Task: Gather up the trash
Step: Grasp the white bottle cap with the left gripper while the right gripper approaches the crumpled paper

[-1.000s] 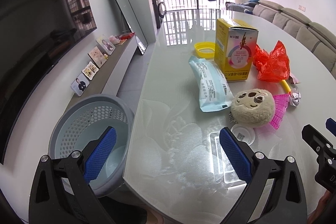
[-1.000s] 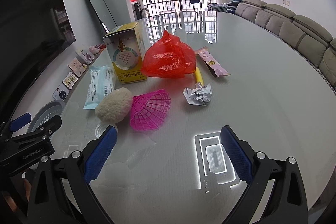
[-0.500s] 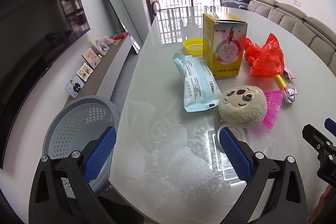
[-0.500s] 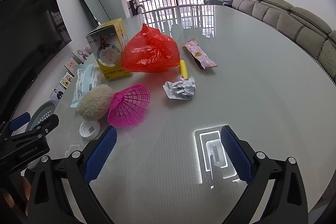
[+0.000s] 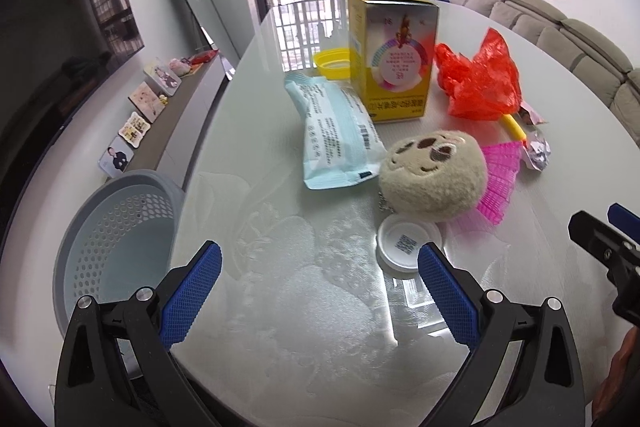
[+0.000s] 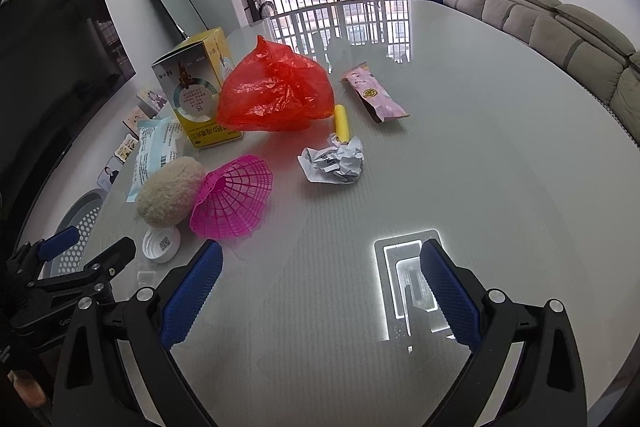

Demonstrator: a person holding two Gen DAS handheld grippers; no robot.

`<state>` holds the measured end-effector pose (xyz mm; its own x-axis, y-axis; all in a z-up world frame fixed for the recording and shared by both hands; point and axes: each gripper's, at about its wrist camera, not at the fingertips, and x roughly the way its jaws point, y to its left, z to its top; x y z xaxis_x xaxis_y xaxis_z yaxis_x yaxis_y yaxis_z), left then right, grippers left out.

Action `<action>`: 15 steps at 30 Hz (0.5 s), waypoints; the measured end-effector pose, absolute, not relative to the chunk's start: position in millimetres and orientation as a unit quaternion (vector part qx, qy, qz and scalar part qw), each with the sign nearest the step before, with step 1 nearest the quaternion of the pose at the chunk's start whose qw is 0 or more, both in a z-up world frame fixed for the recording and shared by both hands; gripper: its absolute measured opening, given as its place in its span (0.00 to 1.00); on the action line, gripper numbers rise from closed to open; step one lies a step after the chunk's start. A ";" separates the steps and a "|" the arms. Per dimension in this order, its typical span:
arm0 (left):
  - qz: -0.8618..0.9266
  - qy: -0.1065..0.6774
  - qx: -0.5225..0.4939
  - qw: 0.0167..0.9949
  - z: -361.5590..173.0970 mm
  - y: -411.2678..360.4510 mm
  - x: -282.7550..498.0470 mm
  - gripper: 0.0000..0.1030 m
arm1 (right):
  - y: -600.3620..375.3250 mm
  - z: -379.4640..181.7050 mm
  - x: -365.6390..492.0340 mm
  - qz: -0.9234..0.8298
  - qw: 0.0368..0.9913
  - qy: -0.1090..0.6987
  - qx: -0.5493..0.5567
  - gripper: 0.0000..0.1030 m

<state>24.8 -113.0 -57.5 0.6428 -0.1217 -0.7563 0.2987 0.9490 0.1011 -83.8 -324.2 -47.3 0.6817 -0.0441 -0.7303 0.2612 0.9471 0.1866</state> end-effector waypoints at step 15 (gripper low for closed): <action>-0.147 0.429 0.113 0.884 -77.6 -144.2 30.5 0.94 | -343.4 -56.7 -86.2 -0.089 0.900 0.392 0.168 0.92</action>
